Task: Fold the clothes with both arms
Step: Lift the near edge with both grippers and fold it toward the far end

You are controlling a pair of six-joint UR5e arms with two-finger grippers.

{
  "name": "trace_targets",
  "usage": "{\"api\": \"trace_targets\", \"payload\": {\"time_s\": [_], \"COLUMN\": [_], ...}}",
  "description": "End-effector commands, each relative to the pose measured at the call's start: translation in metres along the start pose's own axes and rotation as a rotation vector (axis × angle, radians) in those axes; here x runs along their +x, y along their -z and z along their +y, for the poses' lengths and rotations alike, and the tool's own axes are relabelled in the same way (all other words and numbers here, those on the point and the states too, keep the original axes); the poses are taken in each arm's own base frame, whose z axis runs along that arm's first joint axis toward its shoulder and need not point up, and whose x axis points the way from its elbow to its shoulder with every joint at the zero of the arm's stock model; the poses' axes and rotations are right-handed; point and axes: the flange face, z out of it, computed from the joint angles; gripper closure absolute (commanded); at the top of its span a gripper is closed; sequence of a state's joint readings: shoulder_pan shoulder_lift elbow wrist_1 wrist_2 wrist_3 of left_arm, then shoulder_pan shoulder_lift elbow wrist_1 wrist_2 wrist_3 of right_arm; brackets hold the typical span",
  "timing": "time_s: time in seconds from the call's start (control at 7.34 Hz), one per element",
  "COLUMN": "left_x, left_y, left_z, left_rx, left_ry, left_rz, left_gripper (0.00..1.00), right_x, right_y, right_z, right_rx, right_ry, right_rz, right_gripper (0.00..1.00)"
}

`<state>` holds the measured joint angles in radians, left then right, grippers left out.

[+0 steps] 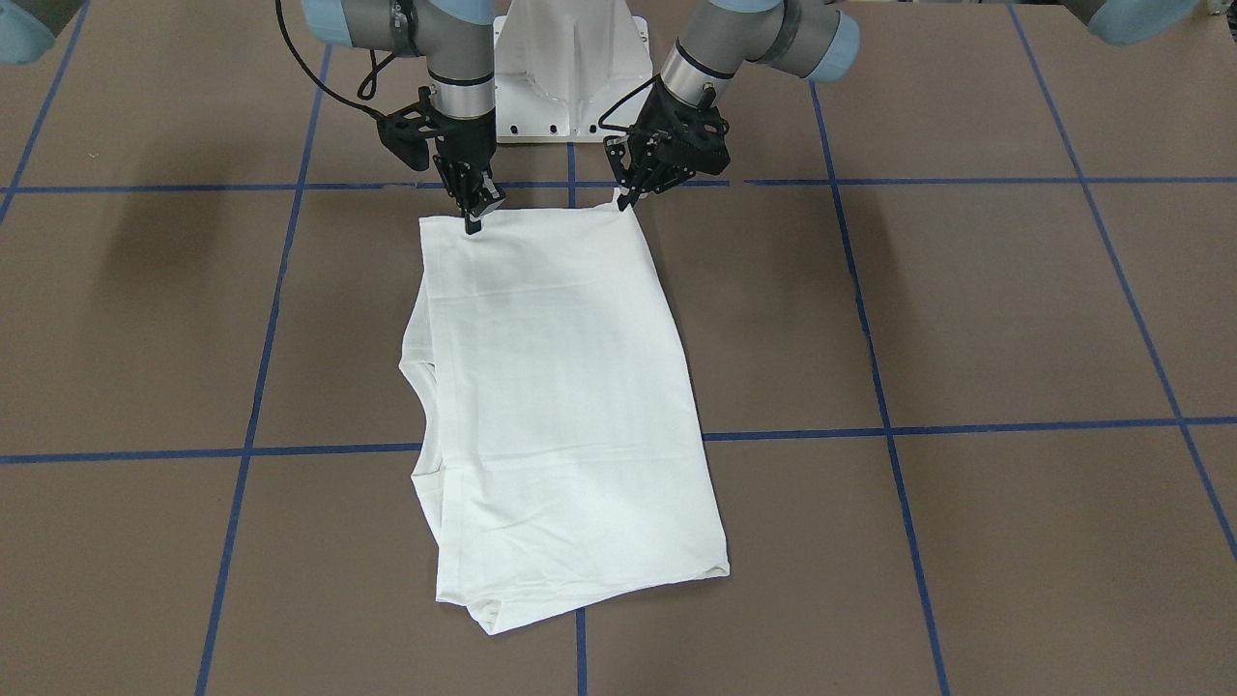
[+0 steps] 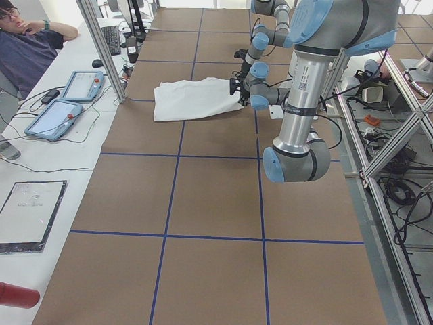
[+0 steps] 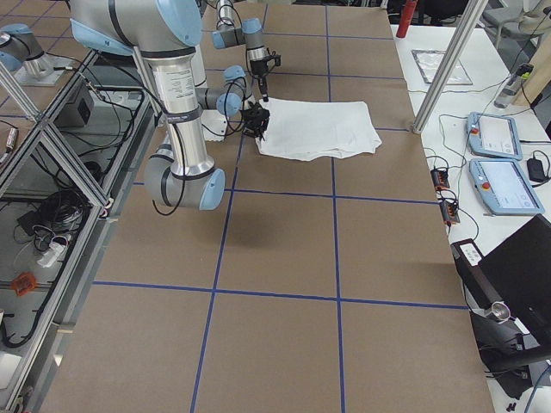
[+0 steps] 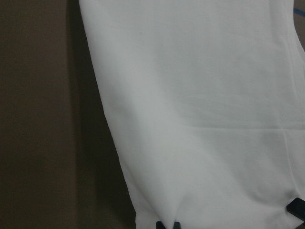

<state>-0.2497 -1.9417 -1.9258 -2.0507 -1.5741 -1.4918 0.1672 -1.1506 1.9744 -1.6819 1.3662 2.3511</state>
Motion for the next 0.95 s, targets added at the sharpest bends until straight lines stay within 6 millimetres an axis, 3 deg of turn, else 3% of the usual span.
{"api": "trace_targets", "payload": {"time_s": [0.0, 0.27, 0.41, 0.68, 0.82], "left_x": [0.018, 0.035, 0.042, 0.043, 0.047], "left_y": [0.061, 0.123, 0.151, 0.143, 0.141], "left_z": [0.005, 0.007, 0.012, 0.009, -0.013], "left_rx": [-0.037, -0.058, -0.114, -0.138, -0.096], "left_ry": [-0.032, -0.033, -0.033, -0.028, -0.053], "left_rz": [-0.016, 0.005, -0.002, -0.039, -0.04], "left_gripper": [1.0, 1.0, 1.0, 1.0, 1.0], "right_x": [0.001, 0.003, -0.004, -0.014, -0.034], "right_y": [0.075, 0.158, 0.178, 0.176, 0.171], "right_z": [-0.007, 0.001, 0.001, 0.003, -0.009], "right_rx": [-0.009, -0.057, -0.06, -0.042, 0.0], "right_ry": [0.018, 0.045, 0.046, 0.093, 0.111], "right_rz": [0.014, 0.017, 0.016, -0.001, -0.02], "right_gripper": [1.0, 1.0, 1.0, 1.0, 1.0]}}
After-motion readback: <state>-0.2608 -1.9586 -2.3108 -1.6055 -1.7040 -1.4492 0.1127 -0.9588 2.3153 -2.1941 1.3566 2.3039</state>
